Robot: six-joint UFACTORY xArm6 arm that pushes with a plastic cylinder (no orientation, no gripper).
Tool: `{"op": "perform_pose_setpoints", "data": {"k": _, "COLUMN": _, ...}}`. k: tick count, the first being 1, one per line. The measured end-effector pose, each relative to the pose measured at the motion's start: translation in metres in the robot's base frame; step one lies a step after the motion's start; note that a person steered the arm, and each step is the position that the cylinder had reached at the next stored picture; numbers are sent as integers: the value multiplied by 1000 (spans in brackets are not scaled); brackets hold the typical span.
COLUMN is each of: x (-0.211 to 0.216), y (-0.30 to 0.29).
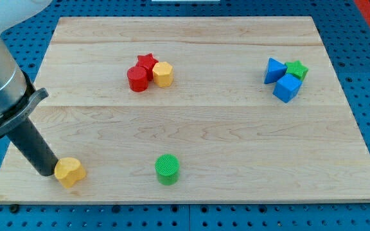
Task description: Move the yellow heart towards center
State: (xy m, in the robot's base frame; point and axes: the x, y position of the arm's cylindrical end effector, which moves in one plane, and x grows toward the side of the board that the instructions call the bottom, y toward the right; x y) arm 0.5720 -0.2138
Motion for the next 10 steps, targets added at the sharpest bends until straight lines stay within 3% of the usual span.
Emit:
{"op": "perform_pose_setpoints", "data": {"k": 2, "x": 41, "y": 20}}
{"op": "perform_pose_setpoints", "data": {"k": 5, "x": 5, "y": 115}}
{"op": "perform_pose_setpoints", "data": {"k": 7, "x": 3, "y": 116}}
{"op": "perform_pose_setpoints", "data": {"k": 9, "x": -8, "y": 60}}
{"op": "perform_pose_setpoints", "data": {"k": 10, "x": -34, "y": 95}}
